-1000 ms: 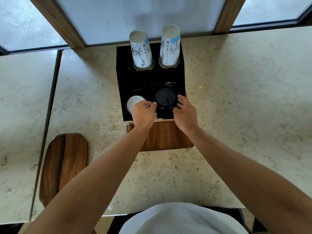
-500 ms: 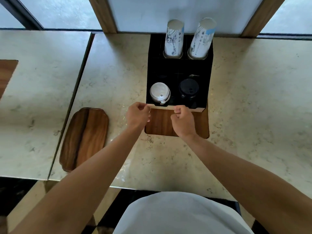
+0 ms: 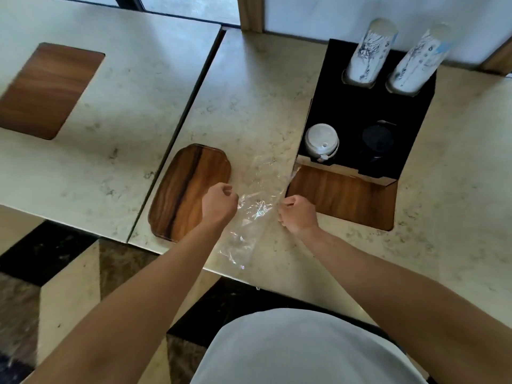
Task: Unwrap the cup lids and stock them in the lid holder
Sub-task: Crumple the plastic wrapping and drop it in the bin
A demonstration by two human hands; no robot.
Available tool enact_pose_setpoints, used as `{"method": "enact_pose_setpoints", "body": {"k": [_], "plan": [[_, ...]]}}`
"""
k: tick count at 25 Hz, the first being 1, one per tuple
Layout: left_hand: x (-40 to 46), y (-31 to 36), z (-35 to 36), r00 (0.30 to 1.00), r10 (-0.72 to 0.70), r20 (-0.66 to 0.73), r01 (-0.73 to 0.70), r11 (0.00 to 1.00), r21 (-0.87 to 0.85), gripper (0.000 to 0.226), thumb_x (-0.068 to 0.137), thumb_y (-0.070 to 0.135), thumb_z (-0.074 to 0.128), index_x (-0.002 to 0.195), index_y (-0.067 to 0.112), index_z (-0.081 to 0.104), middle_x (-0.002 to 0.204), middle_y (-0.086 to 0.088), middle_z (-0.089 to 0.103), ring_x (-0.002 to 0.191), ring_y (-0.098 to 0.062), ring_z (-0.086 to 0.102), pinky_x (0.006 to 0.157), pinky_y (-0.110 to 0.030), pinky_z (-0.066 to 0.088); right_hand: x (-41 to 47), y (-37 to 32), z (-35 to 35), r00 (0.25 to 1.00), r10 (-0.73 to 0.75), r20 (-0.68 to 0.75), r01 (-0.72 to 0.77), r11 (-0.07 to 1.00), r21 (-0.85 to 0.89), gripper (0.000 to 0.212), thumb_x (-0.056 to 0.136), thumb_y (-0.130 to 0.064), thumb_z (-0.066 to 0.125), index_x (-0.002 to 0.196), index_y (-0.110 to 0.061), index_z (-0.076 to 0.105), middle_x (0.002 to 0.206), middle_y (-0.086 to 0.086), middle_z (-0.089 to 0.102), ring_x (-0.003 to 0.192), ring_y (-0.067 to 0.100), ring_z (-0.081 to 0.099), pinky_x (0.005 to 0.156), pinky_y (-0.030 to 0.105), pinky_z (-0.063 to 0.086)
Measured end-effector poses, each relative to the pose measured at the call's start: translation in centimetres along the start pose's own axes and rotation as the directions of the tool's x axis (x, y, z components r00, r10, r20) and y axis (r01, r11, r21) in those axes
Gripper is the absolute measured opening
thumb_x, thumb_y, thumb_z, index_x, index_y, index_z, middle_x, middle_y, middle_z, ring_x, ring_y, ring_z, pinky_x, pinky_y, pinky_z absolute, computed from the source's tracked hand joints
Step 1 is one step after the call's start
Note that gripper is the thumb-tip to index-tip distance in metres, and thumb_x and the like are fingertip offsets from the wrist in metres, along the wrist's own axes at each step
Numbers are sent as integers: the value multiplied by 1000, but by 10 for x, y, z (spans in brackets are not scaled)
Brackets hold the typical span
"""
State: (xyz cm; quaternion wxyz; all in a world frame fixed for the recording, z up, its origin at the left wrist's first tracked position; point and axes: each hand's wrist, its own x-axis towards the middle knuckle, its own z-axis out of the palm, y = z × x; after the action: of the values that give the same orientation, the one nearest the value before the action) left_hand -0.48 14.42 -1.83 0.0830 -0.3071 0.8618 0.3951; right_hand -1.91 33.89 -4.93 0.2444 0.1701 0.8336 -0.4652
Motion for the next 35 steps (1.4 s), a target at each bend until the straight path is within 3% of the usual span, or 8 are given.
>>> {"method": "enact_pose_setpoints", "body": {"k": [4, 8, 12, 15, 18, 22, 27, 35], "plan": [[-3, -14, 4, 999, 16, 46, -17, 999, 29, 42, 89, 16, 62, 130, 8, 66, 122, -9, 72, 115, -25, 65, 98, -35, 51, -2, -1, 8, 998, 46, 36, -47, 998, 42, 26, 86, -25, 63, 67, -9, 69, 66, 10, 76, 67, 24, 76, 77, 51, 63], [-1, -17, 5, 998, 23, 54, -24, 1000, 9, 42, 89, 18, 64, 130, 8, 64, 118, -8, 70, 113, -24, 64, 88, -29, 48, -4, -5, 12, 995, 57, 83, -62, 997, 54, 29, 89, -24, 65, 62, -14, 66, 63, 5, 71, 64, 20, 70, 80, 46, 62], [6, -19, 3, 996, -56, 72, 61, 997, -57, 38, 89, 20, 67, 126, 11, 67, 107, 3, 65, 98, -19, 65, 81, -29, 50, -11, -8, 12, 990, 56, 129, -70, 992, 104, 20, 90, -22, 69, 82, -4, 73, 71, 6, 71, 67, 16, 68, 73, 37, 62], [11, -24, 4, 987, -133, 86, 146, 975, -169, 15, 85, 14, 69, 98, 7, 73, 78, 6, 61, 65, -14, 58, 58, -23, 43, -16, -12, 12, 982, 49, 183, -82, 981, 175, 9, 90, -10, 70, 93, -2, 71, 72, 6, 67, 66, 17, 63, 70, 31, 59], [12, -26, 3, 980, -145, 139, 175, 958, -228, 5, 85, 9, 71, 81, 11, 73, 79, -1, 67, 62, -16, 59, 58, -25, 47, -20, -16, 12, 974, 78, 211, -148, 929, 339, 25, 88, 1, 75, 113, 2, 67, 84, 11, 68, 70, 19, 62, 80, 36, 61], [13, -21, 2, 969, -138, 205, 201, 922, -331, 9, 85, 2, 73, 81, 10, 74, 76, -8, 68, 61, -17, 58, 62, -30, 52, -23, -20, 4, 980, 99, 174, -165, 893, 420, 28, 87, 2, 76, 114, 2, 68, 88, 13, 70, 80, 23, 65, 88, 41, 60], [10, -10, 12, 920, -169, 353, 337, 800, -497, 10, 84, -8, 68, 84, 1, 71, 67, -14, 62, 49, -17, 53, 47, -25, 45, -28, -13, -18, 992, 98, 82, -124, 889, 440, 17, 91, 1, 71, 108, 2, 71, 81, 12, 69, 66, 18, 63, 64, 24, 59], [-14, 14, 42, 835, -153, 528, 440, 761, -476, 12, 89, -10, 62, 93, -1, 70, 69, -11, 64, 58, -22, 62, 50, -30, 54, -40, 35, -69, 988, 149, -50, -105, 862, 496, 5, 93, -3, 68, 95, 0, 72, 83, 18, 72, 70, 23, 66, 70, 35, 61]]}}
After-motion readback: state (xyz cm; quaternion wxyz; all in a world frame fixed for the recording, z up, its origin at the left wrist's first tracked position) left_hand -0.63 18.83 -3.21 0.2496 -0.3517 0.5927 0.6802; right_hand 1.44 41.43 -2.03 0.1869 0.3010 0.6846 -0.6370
